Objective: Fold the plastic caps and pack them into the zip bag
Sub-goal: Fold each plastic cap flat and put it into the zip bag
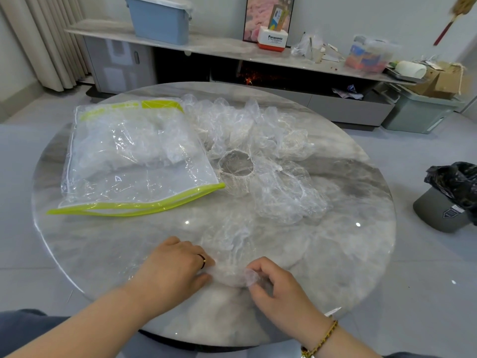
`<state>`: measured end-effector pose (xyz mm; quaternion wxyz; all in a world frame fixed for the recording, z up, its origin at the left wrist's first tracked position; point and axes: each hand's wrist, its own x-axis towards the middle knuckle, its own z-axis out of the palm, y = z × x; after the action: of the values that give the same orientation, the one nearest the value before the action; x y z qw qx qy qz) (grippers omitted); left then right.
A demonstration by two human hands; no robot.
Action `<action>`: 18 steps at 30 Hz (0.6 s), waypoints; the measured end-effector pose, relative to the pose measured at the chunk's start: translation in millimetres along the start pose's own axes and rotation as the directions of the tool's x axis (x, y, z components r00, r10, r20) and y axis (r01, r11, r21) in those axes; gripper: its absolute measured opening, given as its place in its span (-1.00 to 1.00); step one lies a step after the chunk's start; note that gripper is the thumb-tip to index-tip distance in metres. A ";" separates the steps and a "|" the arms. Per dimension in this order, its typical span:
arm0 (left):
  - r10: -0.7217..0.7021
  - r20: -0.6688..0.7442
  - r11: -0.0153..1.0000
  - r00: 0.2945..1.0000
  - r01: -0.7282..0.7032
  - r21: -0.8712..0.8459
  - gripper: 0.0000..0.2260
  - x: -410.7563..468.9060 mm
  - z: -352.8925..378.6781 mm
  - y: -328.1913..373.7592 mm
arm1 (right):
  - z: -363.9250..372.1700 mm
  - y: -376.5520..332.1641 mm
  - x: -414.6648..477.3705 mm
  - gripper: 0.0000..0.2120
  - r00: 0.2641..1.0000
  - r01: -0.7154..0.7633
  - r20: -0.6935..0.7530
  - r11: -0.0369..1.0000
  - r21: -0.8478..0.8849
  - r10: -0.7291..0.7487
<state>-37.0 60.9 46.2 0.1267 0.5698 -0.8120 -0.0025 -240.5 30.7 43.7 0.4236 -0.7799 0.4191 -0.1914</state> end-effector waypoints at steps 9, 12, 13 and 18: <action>-0.248 0.035 0.957 0.968 0.251 -0.143 -0.66 3.2 8.5 4.1 | -1.7 -7.7 15.1 -0.84 0.994 -0.097 -0.059 0.992 -0.085 0.092; -0.353 0.161 0.916 0.922 0.375 -0.139 -0.67 7.8 12.9 4.3 | -1.0 -5.2 29.3 -0.86 0.971 -0.183 -0.161 0.983 -0.018 0.177; -0.395 0.184 0.895 0.900 0.422 -0.143 -0.66 8.6 12.4 4.4 | -0.4 -6.3 33.3 -0.94 0.965 -0.211 -0.170 0.976 -0.050 0.200; -0.489 0.185 0.847 0.853 0.514 -0.133 -0.70 11.8 11.2 6.2 | 3.9 -5.9 48.2 -0.61 0.963 -0.217 -0.238 0.892 -0.397 0.129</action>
<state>-48.8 50.6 38.6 0.1129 0.7470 -0.6380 -0.1491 -207.3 -5.0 43.6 0.2159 -0.7880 0.5599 -0.1376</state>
